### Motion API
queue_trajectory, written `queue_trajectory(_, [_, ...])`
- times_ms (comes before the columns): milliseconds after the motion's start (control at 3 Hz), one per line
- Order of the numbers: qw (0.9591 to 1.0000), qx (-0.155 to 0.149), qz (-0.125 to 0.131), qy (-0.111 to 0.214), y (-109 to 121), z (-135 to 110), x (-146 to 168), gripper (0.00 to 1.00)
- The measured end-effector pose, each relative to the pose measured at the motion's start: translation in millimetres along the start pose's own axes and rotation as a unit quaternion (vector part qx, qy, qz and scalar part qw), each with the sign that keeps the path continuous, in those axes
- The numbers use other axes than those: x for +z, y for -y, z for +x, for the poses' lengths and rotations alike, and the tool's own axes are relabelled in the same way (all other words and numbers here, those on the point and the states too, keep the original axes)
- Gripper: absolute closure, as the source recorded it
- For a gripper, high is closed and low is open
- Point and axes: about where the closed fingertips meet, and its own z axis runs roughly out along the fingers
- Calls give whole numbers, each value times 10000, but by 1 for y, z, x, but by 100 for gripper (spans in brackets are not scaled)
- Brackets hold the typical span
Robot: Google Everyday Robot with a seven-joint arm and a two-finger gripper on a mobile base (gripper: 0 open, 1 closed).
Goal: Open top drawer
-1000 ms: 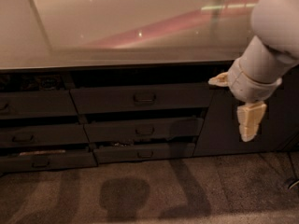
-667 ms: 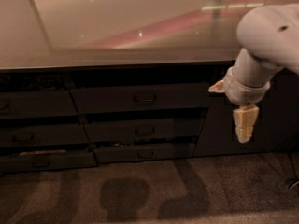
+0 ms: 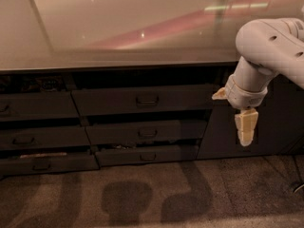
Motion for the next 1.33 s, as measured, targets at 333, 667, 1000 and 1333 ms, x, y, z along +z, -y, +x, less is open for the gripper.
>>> queue_trajectory(333, [9985, -312, 350, -267, -1, -6, 0, 0])
queue_trajectory(667, [9880, -1000, 960, -676, -12, -21, -3, 0])
queue_trajectory(1000, [9844, -1068, 1237, -657, -1, -27, 0, 0])
queue_trajectory(1333, [9843, -1069, 1237, -659, -1, -27, 0, 0])
